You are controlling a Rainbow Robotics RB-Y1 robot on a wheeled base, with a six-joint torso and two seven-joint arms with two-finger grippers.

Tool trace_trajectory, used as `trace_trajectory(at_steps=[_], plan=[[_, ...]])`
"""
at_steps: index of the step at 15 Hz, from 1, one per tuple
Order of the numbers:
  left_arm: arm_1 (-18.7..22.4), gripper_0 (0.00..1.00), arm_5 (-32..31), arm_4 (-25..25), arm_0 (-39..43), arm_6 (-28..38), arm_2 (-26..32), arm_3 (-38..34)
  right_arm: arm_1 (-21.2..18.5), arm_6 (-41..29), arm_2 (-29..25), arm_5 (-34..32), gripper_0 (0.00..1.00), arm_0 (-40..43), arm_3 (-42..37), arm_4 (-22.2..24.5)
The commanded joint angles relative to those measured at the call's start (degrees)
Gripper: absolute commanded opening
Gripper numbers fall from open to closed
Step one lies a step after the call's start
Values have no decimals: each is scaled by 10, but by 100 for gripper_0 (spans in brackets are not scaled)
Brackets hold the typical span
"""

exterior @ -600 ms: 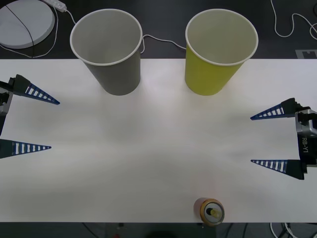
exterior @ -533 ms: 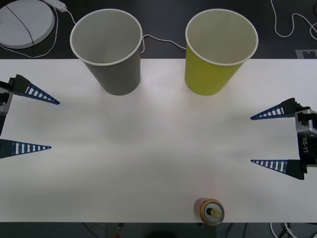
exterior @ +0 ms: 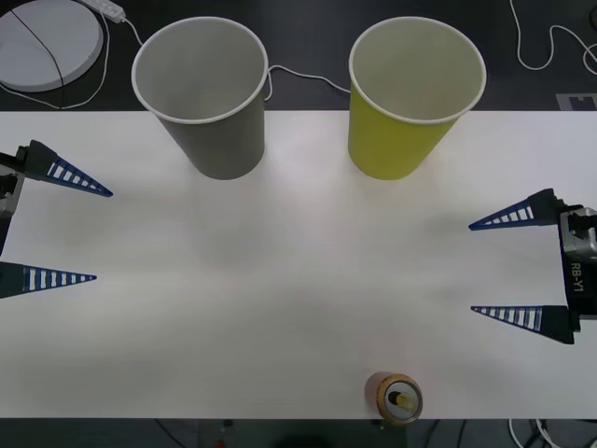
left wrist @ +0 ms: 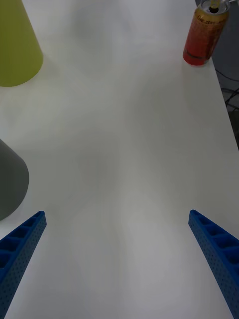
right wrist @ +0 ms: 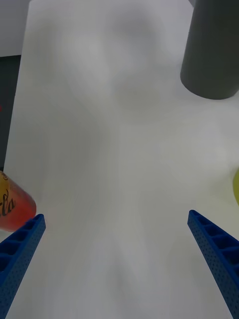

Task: Put the can into the green bin and the plastic bottle into the gray bin

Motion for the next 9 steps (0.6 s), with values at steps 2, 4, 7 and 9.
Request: trace_trajectory(at_steps=[2, 4, 7, 9], plan=[[0, 100, 0, 0, 0, 0, 0, 0, -11, 57, 5, 0, 100, -1, 33, -11], [0, 100, 0, 0, 0, 0, 0, 0, -29, 109, 16, 0, 100, -4, 63, -21], [0, 100, 0, 0, 0, 0, 0, 0, -50, 183, 22, 0, 100, -18, 125, -39], [0, 100, 0, 0, 0, 0, 0, 0, -62, 237, 30, 0, 100, -28, 170, -42]])
